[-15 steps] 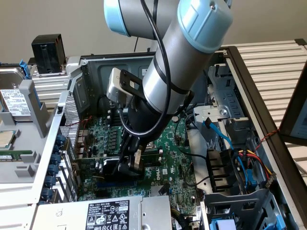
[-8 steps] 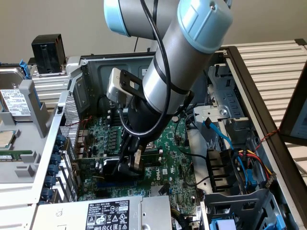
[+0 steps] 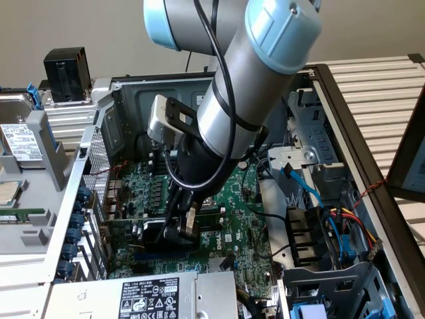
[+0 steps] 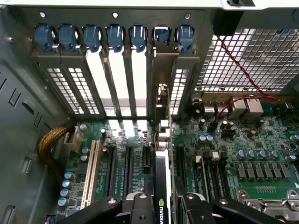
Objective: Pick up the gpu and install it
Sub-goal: 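Insert the gpu into the slot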
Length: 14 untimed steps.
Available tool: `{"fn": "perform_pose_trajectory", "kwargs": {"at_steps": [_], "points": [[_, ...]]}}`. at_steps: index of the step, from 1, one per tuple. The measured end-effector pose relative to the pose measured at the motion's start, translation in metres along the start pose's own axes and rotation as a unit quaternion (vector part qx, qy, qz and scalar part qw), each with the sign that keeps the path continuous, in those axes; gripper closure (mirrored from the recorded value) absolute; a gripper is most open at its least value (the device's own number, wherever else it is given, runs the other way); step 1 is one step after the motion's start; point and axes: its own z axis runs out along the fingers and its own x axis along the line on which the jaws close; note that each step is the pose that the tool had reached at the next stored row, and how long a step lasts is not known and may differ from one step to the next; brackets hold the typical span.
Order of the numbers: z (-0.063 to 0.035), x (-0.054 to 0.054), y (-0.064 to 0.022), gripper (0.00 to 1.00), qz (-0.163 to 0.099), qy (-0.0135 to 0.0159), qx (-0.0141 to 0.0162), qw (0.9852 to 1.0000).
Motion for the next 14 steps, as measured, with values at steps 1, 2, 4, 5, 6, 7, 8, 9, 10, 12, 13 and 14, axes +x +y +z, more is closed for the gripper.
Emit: {"fn": "perform_pose_trajectory", "kwargs": {"at_steps": [1,2,4,5,6,7,8,9,10,12,13,14], "points": [[0.0001,0.0,0.0,0.73,0.0,0.0,0.0005,1.0],[0.0001,0.0,0.0001,0.73,0.0,0.0,0.0009,1.0],[0.0001,0.0,0.0,0.73,0.0,0.0,0.0012,1.0],[0.0001,-0.0001,0.0001,0.73,0.0,0.0,0.0013,1.0],[0.0,-0.0003,0.0001,0.73,0.0,0.0001,0.0013,1.0],[0.0,-0.0003,0.0001,0.73,0.0,0.0001,0.0013,1.0],[0.0,-0.0003,0.0001,0.73,0.0,0.0001,0.0013,1.0],[0.0001,-0.0004,0.0001,0.73,0.0,0.0001,0.0014,1.0],[0.0001,-0.0004,0.0001,0.73,0.0,0.0001,0.0014,1.0],[0.0001,-0.0005,0.0001,0.73,0.0,0.0001,0.0017,1.0],[0.0,-0.0005,0.0001,0.73,0.0,0.0002,0.0018,1.0],[0.0001,-0.0005,0.0001,0.73,0.0,0.0002,0.002,1.0]]}}
